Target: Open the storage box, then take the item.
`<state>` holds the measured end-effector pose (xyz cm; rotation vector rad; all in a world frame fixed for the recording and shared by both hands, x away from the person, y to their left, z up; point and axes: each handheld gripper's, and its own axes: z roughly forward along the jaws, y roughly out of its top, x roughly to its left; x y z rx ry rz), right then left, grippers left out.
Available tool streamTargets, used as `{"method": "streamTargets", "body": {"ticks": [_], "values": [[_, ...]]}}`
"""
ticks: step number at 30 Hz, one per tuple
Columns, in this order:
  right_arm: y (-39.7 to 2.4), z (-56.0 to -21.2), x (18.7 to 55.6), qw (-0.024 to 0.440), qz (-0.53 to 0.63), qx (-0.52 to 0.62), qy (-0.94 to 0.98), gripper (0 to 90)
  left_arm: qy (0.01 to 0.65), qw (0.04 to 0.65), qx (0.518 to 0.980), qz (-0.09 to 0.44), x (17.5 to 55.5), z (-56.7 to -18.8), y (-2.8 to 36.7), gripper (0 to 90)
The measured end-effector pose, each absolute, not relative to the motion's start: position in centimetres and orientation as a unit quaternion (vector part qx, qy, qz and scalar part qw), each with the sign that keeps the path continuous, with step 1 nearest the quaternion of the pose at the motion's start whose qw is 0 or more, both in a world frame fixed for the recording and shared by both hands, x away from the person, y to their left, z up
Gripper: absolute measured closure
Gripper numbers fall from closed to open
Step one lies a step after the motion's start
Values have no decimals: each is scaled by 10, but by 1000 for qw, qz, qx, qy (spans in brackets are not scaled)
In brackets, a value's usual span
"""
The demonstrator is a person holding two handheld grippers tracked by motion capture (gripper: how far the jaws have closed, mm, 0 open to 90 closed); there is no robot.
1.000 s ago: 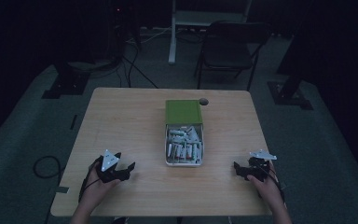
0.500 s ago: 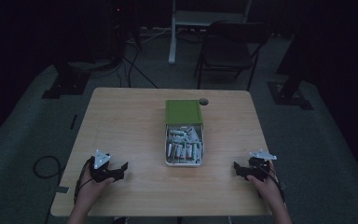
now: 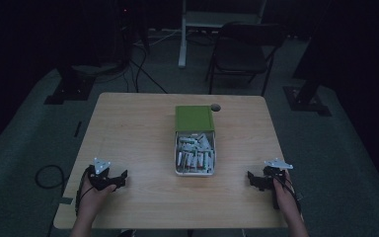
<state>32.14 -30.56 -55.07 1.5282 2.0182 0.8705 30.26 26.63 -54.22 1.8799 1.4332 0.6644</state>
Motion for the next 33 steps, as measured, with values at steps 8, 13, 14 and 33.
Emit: {"method": "streamTargets", "body": {"ticks": [8,13,14,33], "values": [[-306,-551,321,230,317,556,734,105,558,311,728,249,306,-544,264,124],[-305,-551,322,231,316,555,734,105,562,295,733,245,308,-545,263,123],[-305,-551,322,231,316,555,734,105,564,294,732,244,309,-545,263,112],[-305,-551,323,232,315,557,732,105,571,293,729,238,310,-545,263,92]]}}
